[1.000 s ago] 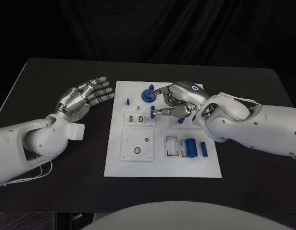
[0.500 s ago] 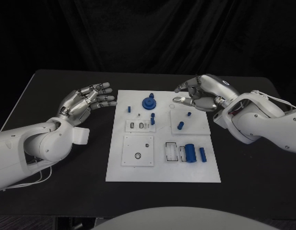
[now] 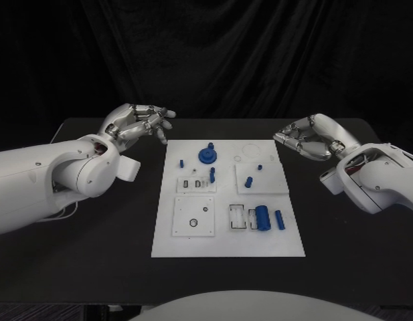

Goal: Assemble the parts on the task board

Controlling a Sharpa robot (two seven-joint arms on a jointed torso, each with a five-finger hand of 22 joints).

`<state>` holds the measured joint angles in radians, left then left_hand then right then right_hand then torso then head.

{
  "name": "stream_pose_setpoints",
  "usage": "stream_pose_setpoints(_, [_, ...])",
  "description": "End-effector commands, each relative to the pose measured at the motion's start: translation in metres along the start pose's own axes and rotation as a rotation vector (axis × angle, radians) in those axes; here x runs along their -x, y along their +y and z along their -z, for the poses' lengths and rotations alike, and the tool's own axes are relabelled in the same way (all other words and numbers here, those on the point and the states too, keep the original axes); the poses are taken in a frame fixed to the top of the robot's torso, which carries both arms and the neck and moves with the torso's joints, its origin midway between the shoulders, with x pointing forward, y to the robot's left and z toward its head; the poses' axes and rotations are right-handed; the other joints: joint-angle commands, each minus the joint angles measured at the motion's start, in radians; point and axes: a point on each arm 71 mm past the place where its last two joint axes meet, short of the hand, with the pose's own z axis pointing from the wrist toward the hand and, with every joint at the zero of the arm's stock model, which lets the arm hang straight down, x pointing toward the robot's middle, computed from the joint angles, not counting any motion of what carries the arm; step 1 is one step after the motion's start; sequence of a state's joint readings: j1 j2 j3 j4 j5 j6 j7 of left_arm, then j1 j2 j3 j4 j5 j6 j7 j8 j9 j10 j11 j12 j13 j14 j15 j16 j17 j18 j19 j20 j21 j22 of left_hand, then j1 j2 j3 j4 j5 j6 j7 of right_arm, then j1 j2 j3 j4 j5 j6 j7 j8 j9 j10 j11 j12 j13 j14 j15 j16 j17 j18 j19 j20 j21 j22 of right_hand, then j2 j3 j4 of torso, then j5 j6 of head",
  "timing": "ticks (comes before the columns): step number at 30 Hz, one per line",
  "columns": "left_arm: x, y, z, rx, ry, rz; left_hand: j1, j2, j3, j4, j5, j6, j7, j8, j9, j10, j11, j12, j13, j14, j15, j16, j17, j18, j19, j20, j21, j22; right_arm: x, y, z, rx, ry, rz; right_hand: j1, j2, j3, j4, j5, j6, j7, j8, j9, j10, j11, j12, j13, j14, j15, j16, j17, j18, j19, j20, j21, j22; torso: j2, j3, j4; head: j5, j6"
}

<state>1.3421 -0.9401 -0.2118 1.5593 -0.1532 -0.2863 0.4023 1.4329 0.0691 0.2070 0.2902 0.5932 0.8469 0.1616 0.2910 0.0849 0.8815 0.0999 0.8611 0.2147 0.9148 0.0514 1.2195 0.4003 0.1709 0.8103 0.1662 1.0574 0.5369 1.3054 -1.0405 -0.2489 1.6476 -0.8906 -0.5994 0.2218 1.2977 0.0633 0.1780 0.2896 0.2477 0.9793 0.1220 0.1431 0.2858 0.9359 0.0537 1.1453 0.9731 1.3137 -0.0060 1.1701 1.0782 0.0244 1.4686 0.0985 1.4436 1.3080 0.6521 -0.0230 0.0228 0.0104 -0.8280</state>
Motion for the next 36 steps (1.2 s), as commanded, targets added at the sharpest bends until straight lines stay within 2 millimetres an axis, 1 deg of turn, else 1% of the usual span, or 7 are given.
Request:
stream_pose_setpoints(1, [-0.008, 0.000, -0.009, 0.135, 0.111, -0.212, -0.008, 0.000, 0.013, 0.000, -0.031, 0.017, -0.010, 0.009, -0.002, 0.033, -0.019, 0.085, 0.070, 0.197, -0.022, 0.151, 0.340, 0.012, 0.045, -0.021, 0.055, 0.033, -0.003, -0.007, 0.003, -0.016, 0.007, -0.120, 0.029, 0.000, 0.022, -0.004, 0.035, 0.006, -0.001, 0.006, -0.002, -0.024, -0.001, -0.021, -0.026, -0.010, -0.002, -0.008, -0.005, 0.014, 0.003, 0.005, -0.011, 0.212, -0.027, 0.0143, -0.0047, 0.017, -0.001])
stream_pose_setpoints(3, [-0.013, -0.002, -0.014, 0.194, 0.178, -0.293, -0.016, 0.003, 0.017, 0.000, -0.075, 0.026, -0.021, 0.018, -0.003, 0.079, -0.033, 0.181, 0.165, 0.387, -0.035, 0.268, 0.689, -0.011, 0.163, -0.035, 0.153, 0.186, -0.005, -0.011, 0.004, -0.025, 0.021, -0.132, 0.039, -0.005, 0.031, -0.001, 0.040, 0.006, 0.000, 0.006, -0.002, -0.042, -0.001, -0.039, -0.049, -0.018, -0.001, -0.019, -0.017, 0.016, -0.004, 0.005, -0.021, 0.208, -0.037, 0.0201, -0.0072, 0.027, -0.007])
stream_pose_setpoints(6, [-0.019, -0.004, -0.021, 0.299, 0.280, -0.446, -0.036, 0.016, 0.018, 0.000, -0.201, 0.046, -0.034, 0.050, 0.006, 0.397, -0.047, 0.540, 0.867, 0.649, -0.044, 0.351, 1.160, -0.082, 0.423, -0.048, 0.359, 0.596, -0.008, -0.017, 0.007, -0.034, 0.019, -0.139, 0.062, -0.012, 0.050, -0.002, 0.053, 0.006, 0.000, 0.007, -0.003, -0.067, 0.000, -0.070, -0.086, -0.029, 0.000, -0.034, -0.032, 0.020, -0.013, 0.006, -0.035, 0.204, -0.047, 0.0266, -0.0117, 0.032, -0.017])
stream_pose_setpoints(11, [-0.026, -0.004, -0.029, 0.395, 0.350, -0.584, -0.076, 0.017, -0.014, -0.001, -0.253, 0.072, -0.056, 0.108, 0.051, 0.602, -0.066, 0.667, 1.206, 0.656, -0.062, 0.351, 1.170, -0.127, 0.597, -0.062, 0.457, 0.835, -0.007, -0.019, 0.008, -0.027, -0.019, -0.129, 0.068, -0.016, 0.060, 0.000, 0.066, 0.010, 0.000, 0.010, -0.002, -0.071, 0.000, -0.081, -0.102, -0.030, 0.000, -0.037, -0.035, 0.020, -0.015, 0.006, -0.039, 0.203, -0.067, 0.0426, -0.0242, 0.040, -0.037])
stream_pose_setpoints(17, [-0.037, 0.001, -0.039, 0.502, 0.409, -0.692, -0.177, 0.035, -0.069, 0.003, -0.329, 0.072, -0.068, 0.170, 0.115, 0.648, -0.078, 0.688, 1.284, 0.656, -0.073, 0.351, 1.170, -0.141, 0.653, -0.074, 0.481, 0.906, -0.004, -0.023, 0.012, -0.030, -0.044, -0.119, 0.071, -0.019, 0.064, 0.000, 0.075, 0.011, 0.000, 0.011, -0.001, -0.068, 0.000, -0.083, -0.106, -0.030, 0.000, -0.038, -0.035, 0.020, -0.015, 0.006, -0.039, 0.203, -0.083, 0.0565, -0.0430, 0.060, -0.045])
stream_pose_setpoints(28, [-0.059, 0.009, -0.055, 0.649, 0.501, -0.918, -0.342, 0.062, -0.193, 0.000, -0.455, -0.059, -0.075, 0.345, 0.406, 0.689, -0.084, 0.710, 1.356, 0.656, -0.082, 0.351, 1.170, -0.162, 0.731, -0.083, 0.504, 0.999, -0.002, -0.031, 0.017, -0.053, -0.054, -0.113, 0.076, -0.025, 0.072, -0.001, 0.088, 0.013, -0.001, 0.013, -0.001, -0.054, -0.001, -0.079, -0.105, -0.033, -0.001, -0.041, -0.039, 0.021, -0.016, 0.006, -0.043, 0.202, -0.086, 0.0641, -0.0530, 0.068, -0.045])
stream_pose_setpoints(36, [-0.074, 0.013, -0.069, 0.691, 0.520, -0.962, -0.285, 0.057, -0.188, -0.016, -0.413, -0.080, -0.088, 0.394, 0.533, 0.689, -0.094, 0.710, 1.356, 0.656, -0.092, 0.351, 1.170, -0.160, 0.724, -0.093, 0.501, 0.990, -0.004, -0.035, 0.018, -0.070, -0.048, -0.113, 0.079, -0.030, 0.075, -0.002, 0.093, 0.011, -0.001, 0.012, -0.001, -0.055, -0.001, -0.081, -0.110, -0.034, -0.001, -0.044, -0.042, 0.022, -0.019, 0.006, -0.048, 0.200, -0.082, 0.0699, -0.0575, 0.057, -0.045])
